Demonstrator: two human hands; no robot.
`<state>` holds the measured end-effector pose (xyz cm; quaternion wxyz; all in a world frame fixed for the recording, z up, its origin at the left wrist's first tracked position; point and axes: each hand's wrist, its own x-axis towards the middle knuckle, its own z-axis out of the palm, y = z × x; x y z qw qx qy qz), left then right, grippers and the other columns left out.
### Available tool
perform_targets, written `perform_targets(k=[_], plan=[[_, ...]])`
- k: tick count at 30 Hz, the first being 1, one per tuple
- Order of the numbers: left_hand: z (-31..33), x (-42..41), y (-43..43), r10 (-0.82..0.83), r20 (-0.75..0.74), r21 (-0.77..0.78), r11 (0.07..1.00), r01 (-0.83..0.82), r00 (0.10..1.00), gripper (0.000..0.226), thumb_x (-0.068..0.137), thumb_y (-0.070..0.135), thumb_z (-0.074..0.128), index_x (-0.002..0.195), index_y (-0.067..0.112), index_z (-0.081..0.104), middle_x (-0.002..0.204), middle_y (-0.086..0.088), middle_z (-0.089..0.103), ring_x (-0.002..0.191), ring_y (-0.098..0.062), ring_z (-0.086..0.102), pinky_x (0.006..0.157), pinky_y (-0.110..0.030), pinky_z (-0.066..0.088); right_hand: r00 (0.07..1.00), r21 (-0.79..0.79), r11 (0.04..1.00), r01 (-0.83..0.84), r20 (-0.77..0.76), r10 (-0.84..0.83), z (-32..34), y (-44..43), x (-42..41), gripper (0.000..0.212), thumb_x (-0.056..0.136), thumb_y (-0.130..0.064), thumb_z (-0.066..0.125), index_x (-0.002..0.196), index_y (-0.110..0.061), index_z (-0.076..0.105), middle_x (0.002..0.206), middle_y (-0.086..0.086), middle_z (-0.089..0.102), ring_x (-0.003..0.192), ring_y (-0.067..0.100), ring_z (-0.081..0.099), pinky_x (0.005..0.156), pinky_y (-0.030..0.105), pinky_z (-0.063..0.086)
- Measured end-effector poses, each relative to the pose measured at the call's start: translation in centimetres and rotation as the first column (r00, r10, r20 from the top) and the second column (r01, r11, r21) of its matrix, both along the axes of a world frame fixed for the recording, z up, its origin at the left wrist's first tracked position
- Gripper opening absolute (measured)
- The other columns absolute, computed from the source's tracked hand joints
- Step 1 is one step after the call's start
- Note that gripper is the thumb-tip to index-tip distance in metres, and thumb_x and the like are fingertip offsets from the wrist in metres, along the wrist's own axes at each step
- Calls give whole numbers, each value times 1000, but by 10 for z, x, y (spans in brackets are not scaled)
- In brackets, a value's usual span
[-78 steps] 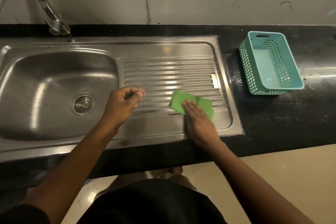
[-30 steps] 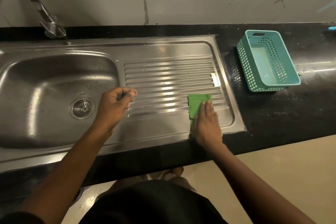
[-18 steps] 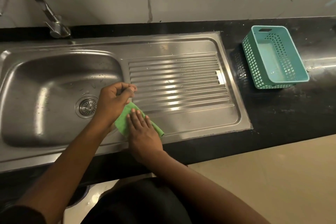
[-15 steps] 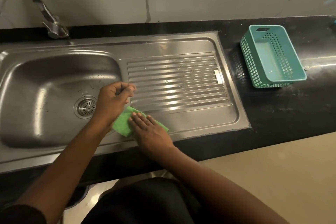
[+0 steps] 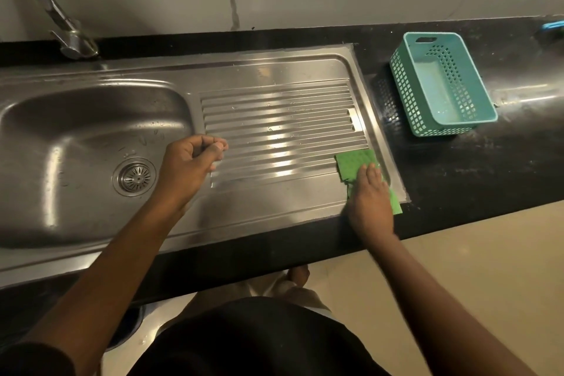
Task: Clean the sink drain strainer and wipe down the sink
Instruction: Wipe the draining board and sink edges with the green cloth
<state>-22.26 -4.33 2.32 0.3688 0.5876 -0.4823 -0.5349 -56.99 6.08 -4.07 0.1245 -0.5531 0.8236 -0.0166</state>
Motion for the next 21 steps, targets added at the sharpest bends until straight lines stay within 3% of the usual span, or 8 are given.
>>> perform_targets(k=[2,4,8,10,12,17,19,21], plan=[[0,1,2,10,-11,-3,1000,-10,1000,14,100,20,68,95,26,80,105,-1,82,104,-22,76,90,-39,59,994,-49,994,102,37,-100,-1,3,35,67,98,-6,49,162,-3,27,170,17,24,160,31,19,130,47,18],[0,1,2,3,-13,4,1000,-3,1000,13,100,21,68,96,26,80,105,-3,82,105,-25,76,91,-41,59,994,-88,995,51,105,-42,-2,7,74,66,98,-6,50,161,-5,30,170,16,25,159,30,20,131,45,16],[2,-7,3,-7,-32,18,1000,8,999,15,88,35,70,91,26,81,105,-15,81,99,-24,74,90,-42,57,905,-149,945,-293,275,324,-9,9,178,62,98,-7,50,158,-7,38,169,15,31,159,31,22,128,53,20],[2,-10,3,-8,-35,14,1000,9,999,16,87,36,70,91,26,81,106,-16,80,98,-23,73,89,-42,56,801,-158,865,-476,327,501,-7,8,229,60,101,-13,50,160,-10,36,170,12,27,161,29,16,131,51,6],[2,-12,3,-26,-23,11,1000,27,999,14,90,35,69,93,28,81,105,-5,82,104,-27,75,92,-44,58,709,-149,790,-595,367,603,-3,3,258,58,101,-15,54,157,-10,40,168,11,33,160,28,16,129,44,-1],[2,-19,3,-41,-1,-12,999,41,999,13,93,32,69,93,28,81,105,1,82,109,-31,75,93,-48,60,495,-215,584,-782,354,793,-9,0,238,44,102,-22,57,145,-14,58,156,8,53,151,23,39,127,42,19],[3,-24,3,-45,-9,-13,999,45,999,12,95,27,69,92,26,80,105,1,82,109,-31,75,91,-47,59,494,-261,600,-757,374,785,-4,6,203,39,103,-27,59,140,-17,63,149,7,60,143,23,50,122,40,29],[1,-29,2,-55,-19,-13,998,55,998,14,97,22,68,91,26,80,106,1,82,109,-29,74,88,-44,58,562,-279,666,-692,372,739,3,17,155,34,102,-28,60,134,-22,67,142,1,66,136,20,56,118,36,35]])
